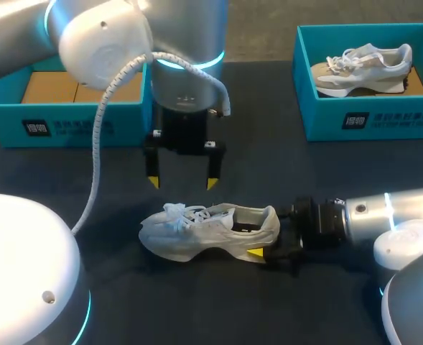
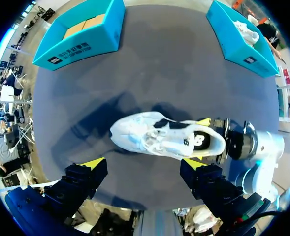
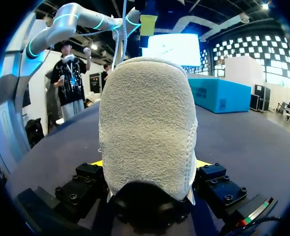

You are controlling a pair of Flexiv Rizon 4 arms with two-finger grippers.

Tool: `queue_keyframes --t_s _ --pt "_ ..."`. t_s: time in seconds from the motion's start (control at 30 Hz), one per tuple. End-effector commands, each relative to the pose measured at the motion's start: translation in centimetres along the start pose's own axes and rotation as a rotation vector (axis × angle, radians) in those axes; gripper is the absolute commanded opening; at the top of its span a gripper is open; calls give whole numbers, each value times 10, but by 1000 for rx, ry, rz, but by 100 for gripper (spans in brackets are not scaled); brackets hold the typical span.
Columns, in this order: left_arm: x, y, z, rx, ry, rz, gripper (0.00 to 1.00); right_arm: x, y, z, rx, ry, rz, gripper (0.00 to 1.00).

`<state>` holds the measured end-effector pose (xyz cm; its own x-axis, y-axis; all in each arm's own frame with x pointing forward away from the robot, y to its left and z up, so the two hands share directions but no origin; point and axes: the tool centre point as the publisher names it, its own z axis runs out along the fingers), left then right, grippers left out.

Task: Take the shoe out of the shoebox, open the shoe tongue, remove and reinsert the insole, then place the shoe into the shoebox

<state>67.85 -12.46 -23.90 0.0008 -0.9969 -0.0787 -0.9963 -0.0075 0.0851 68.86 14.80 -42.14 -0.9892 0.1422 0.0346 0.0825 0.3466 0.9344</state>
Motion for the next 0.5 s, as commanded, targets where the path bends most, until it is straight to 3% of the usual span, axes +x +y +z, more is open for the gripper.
queue_keyframes --t_s 0.03,0.5 --pt "24 -2 15 -30 -33 24 100 1 2 1 7 1 1 0" --pt "63 3 44 -73 -109 86 100 1 2 1 7 1 1 0"
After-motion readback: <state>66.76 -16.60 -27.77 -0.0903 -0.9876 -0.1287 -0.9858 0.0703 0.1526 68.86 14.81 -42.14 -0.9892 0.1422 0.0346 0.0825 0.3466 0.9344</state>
